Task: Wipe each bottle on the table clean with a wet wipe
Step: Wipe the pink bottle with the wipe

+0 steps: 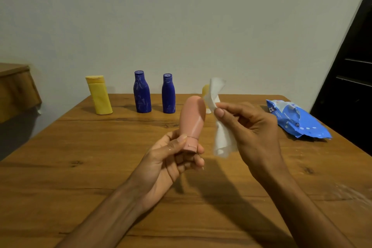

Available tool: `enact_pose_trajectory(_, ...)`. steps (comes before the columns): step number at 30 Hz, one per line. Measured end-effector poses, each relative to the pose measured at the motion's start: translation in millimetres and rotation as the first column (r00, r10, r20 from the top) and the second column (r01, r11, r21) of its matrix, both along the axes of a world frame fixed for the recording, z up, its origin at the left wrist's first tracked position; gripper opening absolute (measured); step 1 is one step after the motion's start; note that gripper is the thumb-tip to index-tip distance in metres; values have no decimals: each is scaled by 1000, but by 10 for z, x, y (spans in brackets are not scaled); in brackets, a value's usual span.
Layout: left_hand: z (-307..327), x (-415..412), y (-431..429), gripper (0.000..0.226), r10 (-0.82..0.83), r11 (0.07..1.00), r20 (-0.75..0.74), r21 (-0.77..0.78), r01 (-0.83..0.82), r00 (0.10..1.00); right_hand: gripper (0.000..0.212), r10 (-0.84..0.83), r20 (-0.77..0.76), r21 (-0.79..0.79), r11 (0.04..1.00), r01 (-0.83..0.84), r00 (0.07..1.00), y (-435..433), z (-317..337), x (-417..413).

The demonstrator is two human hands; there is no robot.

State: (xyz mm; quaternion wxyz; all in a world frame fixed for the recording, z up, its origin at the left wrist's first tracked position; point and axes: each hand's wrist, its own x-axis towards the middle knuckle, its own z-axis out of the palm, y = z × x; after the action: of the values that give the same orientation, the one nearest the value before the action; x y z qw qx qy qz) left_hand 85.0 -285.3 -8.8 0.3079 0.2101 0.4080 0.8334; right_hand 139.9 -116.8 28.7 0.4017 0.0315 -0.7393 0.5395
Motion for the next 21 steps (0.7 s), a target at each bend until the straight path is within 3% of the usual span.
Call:
enact_pose_trajectory(5,19,15,-23,54,-36,998,43,46,34,998,17,115,96,22,993,-118,989,-61,-45,15)
enact_pose_trajectory(16,20,47,33,55,82,993,48,-87,-77,995,23,27,105,295,954,-57,994,-135,-132,-12)
enact_pose_trajectory(21,7,16,30,55,128,989,76,-84,-122,989,20,40,71,240,969,-56,997,-176,-135,7)
